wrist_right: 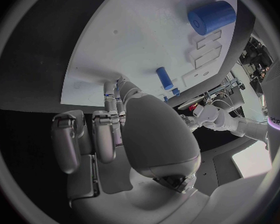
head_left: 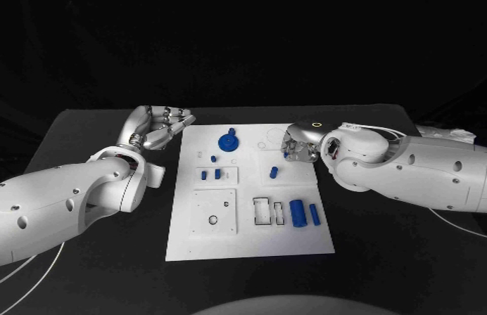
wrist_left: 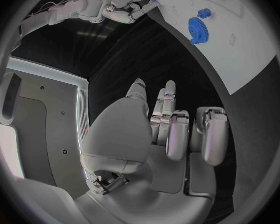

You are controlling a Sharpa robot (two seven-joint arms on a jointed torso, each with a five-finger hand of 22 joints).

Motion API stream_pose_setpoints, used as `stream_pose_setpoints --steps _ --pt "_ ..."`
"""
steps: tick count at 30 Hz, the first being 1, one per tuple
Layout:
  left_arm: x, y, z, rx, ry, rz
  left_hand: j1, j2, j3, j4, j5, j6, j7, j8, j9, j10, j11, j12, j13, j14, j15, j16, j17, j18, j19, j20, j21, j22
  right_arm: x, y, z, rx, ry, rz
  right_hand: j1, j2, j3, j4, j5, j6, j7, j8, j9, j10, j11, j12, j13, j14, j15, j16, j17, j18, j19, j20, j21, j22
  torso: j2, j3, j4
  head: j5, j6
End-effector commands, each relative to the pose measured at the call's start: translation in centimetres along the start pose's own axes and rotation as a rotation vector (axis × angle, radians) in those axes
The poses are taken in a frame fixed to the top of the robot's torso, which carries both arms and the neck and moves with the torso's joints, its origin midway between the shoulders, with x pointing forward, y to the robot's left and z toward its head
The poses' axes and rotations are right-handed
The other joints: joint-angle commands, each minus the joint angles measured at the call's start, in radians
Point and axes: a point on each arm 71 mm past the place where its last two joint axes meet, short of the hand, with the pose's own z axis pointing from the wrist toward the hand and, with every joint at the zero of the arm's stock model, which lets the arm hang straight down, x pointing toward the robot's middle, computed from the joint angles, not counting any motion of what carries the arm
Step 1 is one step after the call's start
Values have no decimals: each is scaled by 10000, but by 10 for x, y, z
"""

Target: Assemble the parts on the task board

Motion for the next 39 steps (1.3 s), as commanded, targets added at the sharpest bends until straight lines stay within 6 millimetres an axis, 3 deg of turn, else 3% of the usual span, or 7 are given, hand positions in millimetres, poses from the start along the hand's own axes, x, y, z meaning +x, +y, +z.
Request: stream_pose_setpoints --steps 1,23,39 --pt "2 -1 0 62 165 -118 -6 75 -4 -33 3 43 -58 28 2 6 20 -50 -3 1024 -21 25 2627 -151 1053 -14 24 2635 12 0 -1 82 717 -158 -39 -27 61 8 -51 93 54 49 9 8 -5 -39 -4 1042 4 41 2632 -68 1047 0 45 2633 1 3 -3 1 -6" --pt "2 -1 0 58 165 -118 11 103 -8 -31 2 51 -61 30 3 14 16 -50 -2 1024 -23 25 2627 -151 1053 -16 24 2635 12 1 0 14 687 -134 -8 -11 284 -78 -46 859 30 287 131 591 -116 42 3 1042 -73 41 2632 -68 1047 -48 45 2633 3 1 2 -22 -15" --pt "2 -1 0 56 159 -113 11 103 -8 -31 2 51 -61 30 3 14 16 -50 -2 1024 -23 25 2627 -151 1053 -16 24 2635 10 2 -1 -116 220 454 92 78 437 -207 -34 1110 82 335 179 906 -82 25 -4 1042 -41 41 2632 -68 1047 -45 45 2633 0 0 4 -29 -21"
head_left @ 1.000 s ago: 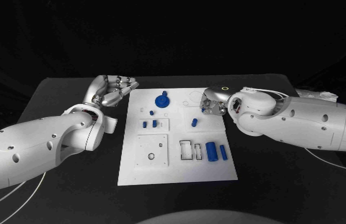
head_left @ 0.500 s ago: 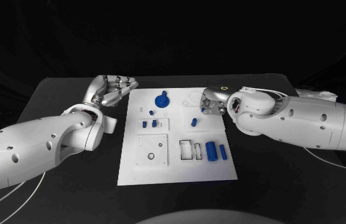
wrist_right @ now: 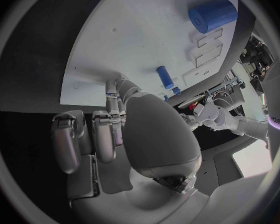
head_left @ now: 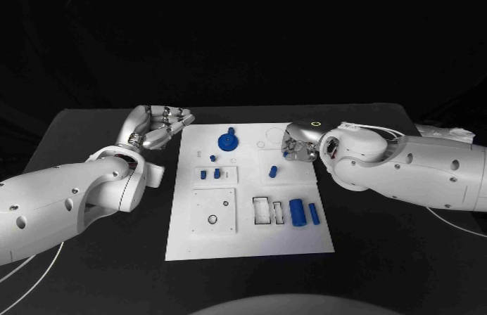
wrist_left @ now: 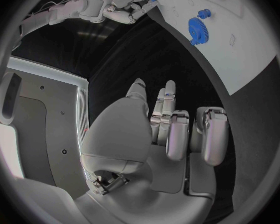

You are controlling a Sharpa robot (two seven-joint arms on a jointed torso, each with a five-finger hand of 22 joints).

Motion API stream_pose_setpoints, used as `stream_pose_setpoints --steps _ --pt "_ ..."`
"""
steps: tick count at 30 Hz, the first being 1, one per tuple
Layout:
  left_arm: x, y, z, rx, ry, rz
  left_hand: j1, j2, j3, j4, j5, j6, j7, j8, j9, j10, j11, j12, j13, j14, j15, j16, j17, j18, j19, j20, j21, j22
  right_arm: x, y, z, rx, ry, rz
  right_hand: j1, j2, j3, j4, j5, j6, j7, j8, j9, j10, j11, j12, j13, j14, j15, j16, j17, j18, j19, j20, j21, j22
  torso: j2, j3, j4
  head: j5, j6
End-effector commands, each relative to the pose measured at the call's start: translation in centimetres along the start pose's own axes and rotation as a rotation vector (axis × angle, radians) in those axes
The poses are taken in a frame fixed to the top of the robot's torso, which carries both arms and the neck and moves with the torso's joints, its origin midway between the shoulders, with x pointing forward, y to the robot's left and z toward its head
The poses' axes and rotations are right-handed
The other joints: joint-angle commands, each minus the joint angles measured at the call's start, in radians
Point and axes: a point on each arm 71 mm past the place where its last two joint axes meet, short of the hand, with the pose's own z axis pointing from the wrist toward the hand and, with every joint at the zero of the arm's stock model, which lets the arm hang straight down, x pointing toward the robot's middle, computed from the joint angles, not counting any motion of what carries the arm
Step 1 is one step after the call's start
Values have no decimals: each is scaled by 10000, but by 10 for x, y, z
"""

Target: Assemble the parts on the task board

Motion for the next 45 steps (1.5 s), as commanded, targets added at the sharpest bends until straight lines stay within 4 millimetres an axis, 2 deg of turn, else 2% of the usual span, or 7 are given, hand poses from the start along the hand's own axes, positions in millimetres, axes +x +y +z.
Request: stream_pose_setpoints --steps 1,20,27,31,40,45 --pt "1 -1 0 63 117 -90 11 104 -8 -31 2 14 -25 29 3 14 16 -50 -2 1025 -23 25 2631 -149 1053 -16 24 2634 8 1 -2 -142 265 354 89 77 68 -1 -10 144 -51 67 64 99 2 10 -15 1042 -37 41 2634 -67 1047 -44 45 2631 -2 3 3 3 8" --pt "0 0 1 50 75 -52 23 133 -21 -28 1 32 -30 35 6 24 12 -50 -1 1025 -27 25 2631 -149 1053 -19 24 2634 2 2 -6 -320 -416 932 117 72 95 -46 1 188 -4 70 76 156 47 -11 -21 1042 -6 41 2634 -67 1047 -28 45 2631 4 -2 -2 38 35" --pt "1 0 2 56 97 -57 23 133 -21 -28 1 32 -30 35 6 24 12 -50 -1 1025 -27 25 2631 -149 1053 -19 24 2634 -2 4 -8 -387 -570 991 121 72 101 -52 4 187 6 66 77 154 57 -21 -24 1042 1 41 2634 -67 1047 -25 45 2631 -1 -3 -2 28 28" --pt "1 0 2 55 105 -59 23 133 -21 -28 1 32 -30 35 6 24 12 -50 -1 1025 -27 25 2631 -149 1053 -19 24 2634 -5 5 -10 -442 -692 1013 123 74 105 -55 5 188 12 64 77 156 64 -24 -25 1042 5 41 2634 -67 1047 -22 45 2631 9 9 4 38 26" --pt "2 0 3 52 118 -63 28 146 -31 -28 0 39 -31 36 7 27 11 -51 -1 1025 -29 25 2631 -149 1053 -20 24 2634 -12 6 -11 -474 -821 984 128 82 118 -60 6 185 30 56 77 155 81 -36 -28 1042 18 41 2634 -67 1047 -15 45 2631 -2 -5 5 26 -4" --pt "2 0 3 50 124 -64 28 146 -31 -28 0 39 -31 36 7 27 11 -51 -1 1025 -29 25 2631 -149 1053 -20 24 2634 -16 7 -12 -525 -915 981 131 85 122 -62 6 185 34 55 77 156 85 -38 -28 1042 21 41 2634 -67 1047 -13 45 2631 -11 1 -3 39 -3"
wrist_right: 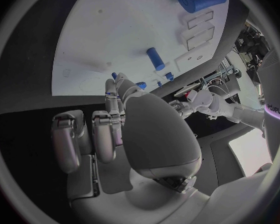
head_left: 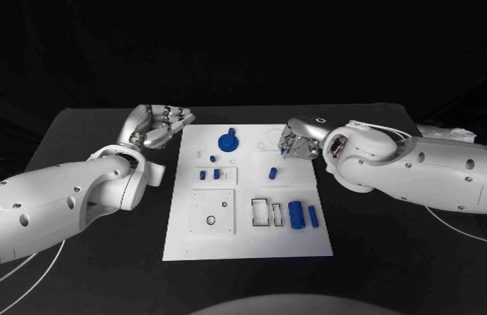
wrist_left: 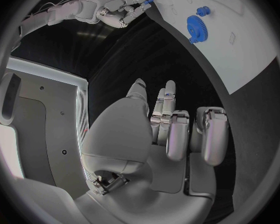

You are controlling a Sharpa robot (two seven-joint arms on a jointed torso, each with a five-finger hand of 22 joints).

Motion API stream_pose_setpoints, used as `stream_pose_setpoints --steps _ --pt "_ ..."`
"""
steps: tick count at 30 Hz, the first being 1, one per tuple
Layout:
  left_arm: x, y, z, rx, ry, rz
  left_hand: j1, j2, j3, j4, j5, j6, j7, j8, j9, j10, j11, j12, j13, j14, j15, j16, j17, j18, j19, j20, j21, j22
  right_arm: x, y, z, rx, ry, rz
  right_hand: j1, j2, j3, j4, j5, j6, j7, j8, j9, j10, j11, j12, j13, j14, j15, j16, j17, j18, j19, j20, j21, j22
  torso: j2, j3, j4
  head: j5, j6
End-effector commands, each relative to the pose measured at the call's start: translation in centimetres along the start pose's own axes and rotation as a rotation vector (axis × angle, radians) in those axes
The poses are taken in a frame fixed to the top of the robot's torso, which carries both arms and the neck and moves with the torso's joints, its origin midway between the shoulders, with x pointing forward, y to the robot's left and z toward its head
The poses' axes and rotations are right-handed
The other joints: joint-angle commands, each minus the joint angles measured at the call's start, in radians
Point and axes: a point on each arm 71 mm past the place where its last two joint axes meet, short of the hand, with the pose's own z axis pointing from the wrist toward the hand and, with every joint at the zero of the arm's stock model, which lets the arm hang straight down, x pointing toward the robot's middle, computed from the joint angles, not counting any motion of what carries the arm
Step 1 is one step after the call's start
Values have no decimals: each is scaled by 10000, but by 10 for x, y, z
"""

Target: Assemble the parts on the task board

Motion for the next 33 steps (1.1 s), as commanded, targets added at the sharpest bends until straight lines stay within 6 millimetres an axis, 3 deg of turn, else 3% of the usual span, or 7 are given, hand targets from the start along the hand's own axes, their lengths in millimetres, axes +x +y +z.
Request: stream_pose_setpoints --steps 1,14,23,33 --pt "2 -1 0 61 151 -108 -24 94 -31 -27 0 39 -32 36 7 27 11 -51 -1 1025 -29 25 2633 -150 1053 -20 24 2634 -3 2 -1 -140 -121 -53 4 91 42 -7 35 59 30 -3 77 54 53 -38 -12 1042 22 41 2628 -67 1047 -13 45 2635 -10 3 -6 5 -1" --pt "3 0 1 56 161 -105 -21 104 -39 -27 -1 44 -33 36 7 27 10 -53 -1 1025 -31 25 2633 -150 1053 -21 24 2634 -18 17 -5 -694 -602 319 20 91 57 -24 38 63 52 -9 79 61 74 -46 -13 1042 39 41 2628 -67 1047 -1 45 2635 -5 4 1 18 4" --pt "3 1 1 49 150 -92 -21 104 -39 -27 -1 44 -33 36 7 27 10 -53 -1 1025 -31 25 2633 -150 1053 -21 24 2634 -17 39 -1 -1283 -458 1093 39 97 79 -43 45 66 87 -19 82 75 105 -53 -13 1042 62 41 2628 -67 1047 15 45 2635 -5 2 34 212 -36" --pt "2 2 2 60 98 -44 -21 104 -39 -27 -1 44 -33 36 7 27 10 -53 -1 1025 -31 25 2633 -150 1053 -21 24 2634 -13 70 2 -2000 -34 1889 59 105 107 -63 54 53 133 -39 81 66 134 -67 -16 1042 87 41 2628 -67 1047 36 45 2635 -15 -7 16 417 -86"
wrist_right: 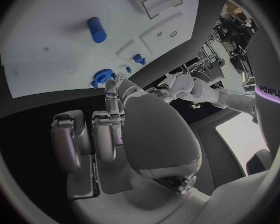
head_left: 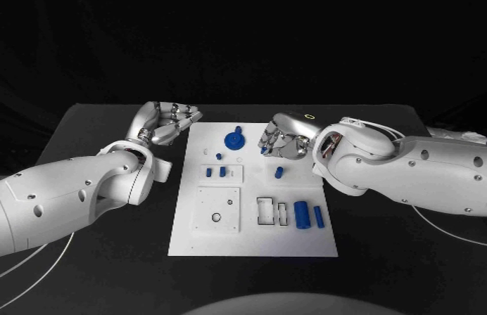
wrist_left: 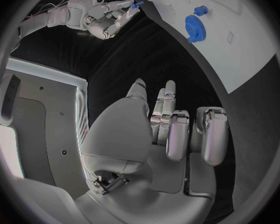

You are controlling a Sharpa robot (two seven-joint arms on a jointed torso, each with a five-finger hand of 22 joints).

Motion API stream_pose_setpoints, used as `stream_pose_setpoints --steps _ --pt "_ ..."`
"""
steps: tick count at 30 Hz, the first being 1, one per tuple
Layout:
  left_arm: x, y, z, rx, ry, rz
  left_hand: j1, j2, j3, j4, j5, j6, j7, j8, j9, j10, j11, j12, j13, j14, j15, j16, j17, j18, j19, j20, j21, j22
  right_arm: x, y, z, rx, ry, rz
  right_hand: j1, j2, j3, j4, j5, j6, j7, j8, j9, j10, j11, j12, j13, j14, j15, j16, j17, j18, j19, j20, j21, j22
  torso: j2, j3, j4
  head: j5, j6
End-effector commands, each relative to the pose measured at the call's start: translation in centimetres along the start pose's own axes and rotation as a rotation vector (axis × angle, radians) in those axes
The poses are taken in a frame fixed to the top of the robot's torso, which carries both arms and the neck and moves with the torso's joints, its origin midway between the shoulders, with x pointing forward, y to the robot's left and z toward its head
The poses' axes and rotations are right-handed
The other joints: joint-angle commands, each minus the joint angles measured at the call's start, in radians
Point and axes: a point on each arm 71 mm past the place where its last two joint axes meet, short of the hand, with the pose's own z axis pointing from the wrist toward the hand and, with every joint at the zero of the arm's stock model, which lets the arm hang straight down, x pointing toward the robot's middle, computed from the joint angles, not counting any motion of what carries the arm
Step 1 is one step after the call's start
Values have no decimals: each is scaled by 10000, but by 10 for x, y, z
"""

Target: Assemble the parts on the task board

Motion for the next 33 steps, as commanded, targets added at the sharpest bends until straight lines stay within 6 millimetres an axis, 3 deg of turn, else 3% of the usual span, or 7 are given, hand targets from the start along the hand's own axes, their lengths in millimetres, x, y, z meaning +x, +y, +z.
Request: stream_pose_setpoints --steps 1,6,15,33 --pt "2 -1 1 101 108 -79 -12 115 -49 -29 -1 47 -34 34 7 25 10 -57 -2 1024 -33 25 2634 -150 1053 -23 24 2634 3 10 2 -348 198 548 16 144 52 -8 64 10 69 13 20 10 78 -67 -17 1042 87 41 2631 -67 1047 36 45 2630 -6 -1 -14 109 -17" --pt "2 -1 2 114 103 -64 -12 115 -49 -29 -1 47 -34 34 7 25 10 -57 -2 1024 -33 25 2634 -150 1053 -23 24 2634 8 24 6 -720 473 702 19 151 61 -11 67 4 80 6 20 6 87 -71 -18 1042 93 41 2631 -67 1047 43 45 2630 -2 -3 2 176 -57" --pt "3 -1 3 129 126 -67 -12 115 -49 -29 -1 47 -34 34 7 25 10 -57 -2 1024 -33 25 2634 -150 1053 -23 24 2634 20 43 8 -1198 1102 784 26 169 78 -15 73 -1 93 -2 19 5 95 -72 -18 1042 103 41 2631 -67 1047 52 45 2630 1 4 -26 370 -173" --pt "4 -1 4 139 148 -62 1 123 -59 -31 -1 46 -34 31 5 22 9 -61 -3 1024 -34 25 2634 -150 1053 -24 24 2634 46 61 9 -1806 2194 -206 26 181 109 -26 76 -48 126 -44 12 -36 127 -86 -22 1042 132 41 2631 -67 1047 80 45 2630 14 2 -30 394 -269"
